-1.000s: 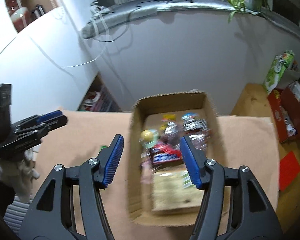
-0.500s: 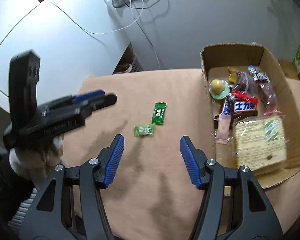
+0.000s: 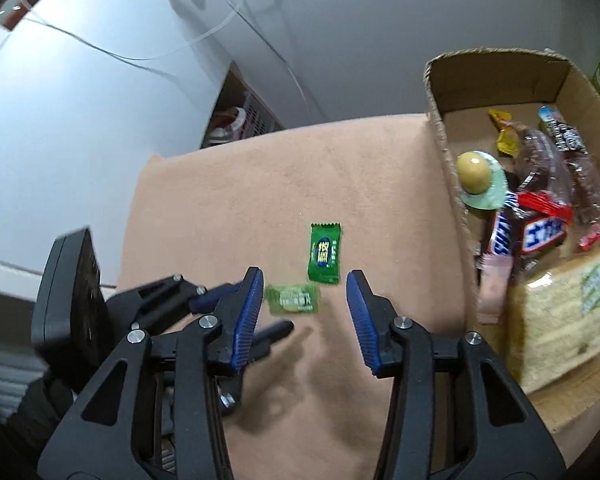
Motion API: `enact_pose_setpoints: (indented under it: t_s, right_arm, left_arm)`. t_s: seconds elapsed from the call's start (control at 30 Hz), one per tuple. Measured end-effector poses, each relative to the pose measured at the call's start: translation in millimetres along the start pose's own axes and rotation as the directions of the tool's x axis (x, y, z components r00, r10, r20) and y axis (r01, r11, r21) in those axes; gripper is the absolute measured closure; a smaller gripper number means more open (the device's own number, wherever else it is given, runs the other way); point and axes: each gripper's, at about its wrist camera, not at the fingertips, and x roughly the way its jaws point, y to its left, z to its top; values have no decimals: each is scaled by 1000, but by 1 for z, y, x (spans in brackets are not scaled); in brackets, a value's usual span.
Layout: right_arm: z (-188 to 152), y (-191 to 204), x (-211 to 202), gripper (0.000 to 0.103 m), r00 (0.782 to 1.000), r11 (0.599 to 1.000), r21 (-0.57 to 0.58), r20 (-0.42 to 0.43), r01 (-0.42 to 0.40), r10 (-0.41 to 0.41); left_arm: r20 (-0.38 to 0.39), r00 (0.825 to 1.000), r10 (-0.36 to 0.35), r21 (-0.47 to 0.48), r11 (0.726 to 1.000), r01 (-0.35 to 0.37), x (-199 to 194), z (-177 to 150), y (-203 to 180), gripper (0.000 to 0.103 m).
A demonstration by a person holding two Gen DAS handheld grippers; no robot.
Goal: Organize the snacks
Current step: 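Move the left gripper to the light green candy while the right approaches the dark green candy, then grasp the light green candy with the left gripper while the right grasps the dark green candy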
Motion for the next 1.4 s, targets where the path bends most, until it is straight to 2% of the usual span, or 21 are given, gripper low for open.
enact_pose_setpoints:
  t_s: [0.2,0.33,0.5,0.83,0.97,1.03,1.07,1.1,1.17,1.4]
  right_arm:
    - [14,1,23,61,998,998,35,-47,43,-41]
    - [20,-4,36,61,996,997,65,-79,49,-44]
    - [21,-13,45,61,995,994,99,-94,40,-30]
    - [27,-10,73,62,987,994,68,-140,91,-81]
    - [30,-5,79,67,983,992,41,-142,121,-114]
    - [32,-4,80,73,981,990,30,-142,138,-132]
    - [33,-5,81,80,980,989,25,-141,147,-142]
    - [33,-7,81,83,981,989,30,-140,143,-137]
    - [35,-12,79,88,983,991,49,-139,127,-119]
    - [33,-13,78,90,984,992,31,-130,124,-119]
  left_arm:
    - [32,999,-21,50,999,19,5,-1,0,64]
    - [12,1000,-7,103,995,6,12,-5,-7,64]
    - [28,1000,12,88,996,-14,8,-6,-6,73]
    - [43,999,28,103,994,-33,9,-6,-14,73]
    - [51,998,41,119,992,-47,8,-13,-26,73]
    - [57,997,60,129,989,-67,8,-18,-28,74]
    - [58,996,67,131,989,-74,7,-20,-28,78]
    - [59,995,77,131,988,-84,7,-20,-29,82]
    - [60,995,81,123,988,-88,7,-21,-30,83]
    - [52,994,95,114,988,-101,4,-31,-37,84]
